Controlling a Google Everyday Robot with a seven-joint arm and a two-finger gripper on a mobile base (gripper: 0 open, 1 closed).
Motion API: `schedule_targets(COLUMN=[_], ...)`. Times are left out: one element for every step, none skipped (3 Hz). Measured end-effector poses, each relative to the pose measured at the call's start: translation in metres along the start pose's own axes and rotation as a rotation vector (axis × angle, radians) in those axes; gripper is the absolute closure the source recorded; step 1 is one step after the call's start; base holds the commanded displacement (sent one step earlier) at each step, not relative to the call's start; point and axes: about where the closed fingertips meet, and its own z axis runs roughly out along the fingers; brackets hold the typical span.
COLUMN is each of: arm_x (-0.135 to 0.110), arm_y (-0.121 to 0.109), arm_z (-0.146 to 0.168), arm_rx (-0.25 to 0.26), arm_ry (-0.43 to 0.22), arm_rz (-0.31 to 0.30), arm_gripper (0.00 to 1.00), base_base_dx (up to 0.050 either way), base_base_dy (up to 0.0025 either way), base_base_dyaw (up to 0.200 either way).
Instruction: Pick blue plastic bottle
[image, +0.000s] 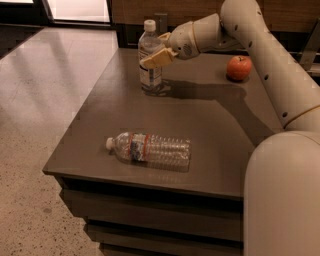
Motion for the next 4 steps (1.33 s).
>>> schedule_targets(arm_x=[-0.019,-0.045,-0.074,-0.076], arm_y=[-0.003,-0.003,-0.002,-0.002], arm_z=[-0.011,-0.026,-0.039,-0.04], arm_rx=[0.005,0.006,-0.009,-0.018], arm_ry=[-0.006,-0.012,-0.013,-0.01], arm_rz=[-0.03,-0.08,-0.135,-0.136], arm_gripper=[1.0,1.0,1.0,1.0], base_base_dx=[0.0,0.0,0.0,0.0], base_base_dy=[0.0,0.0,0.0,0.0], base_base_dyaw=[0.0,0.0,0.0,0.0])
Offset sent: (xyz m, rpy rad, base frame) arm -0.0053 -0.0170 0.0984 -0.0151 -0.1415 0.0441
